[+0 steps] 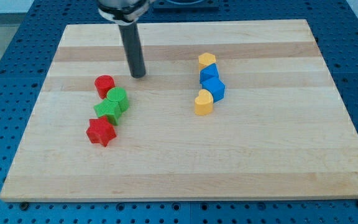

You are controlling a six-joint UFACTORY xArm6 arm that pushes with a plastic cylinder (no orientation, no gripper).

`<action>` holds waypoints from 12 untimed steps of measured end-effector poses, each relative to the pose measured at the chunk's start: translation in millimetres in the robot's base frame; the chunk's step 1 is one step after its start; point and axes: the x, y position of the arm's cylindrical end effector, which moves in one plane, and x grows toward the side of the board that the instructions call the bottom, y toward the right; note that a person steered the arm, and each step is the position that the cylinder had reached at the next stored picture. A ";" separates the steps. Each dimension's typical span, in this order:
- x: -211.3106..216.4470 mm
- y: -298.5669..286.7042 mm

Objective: Push the red circle towards right side

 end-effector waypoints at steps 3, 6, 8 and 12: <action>46.4 -46.1; 35.8 1.9; -19.1 -69.0; 24.4 -106.6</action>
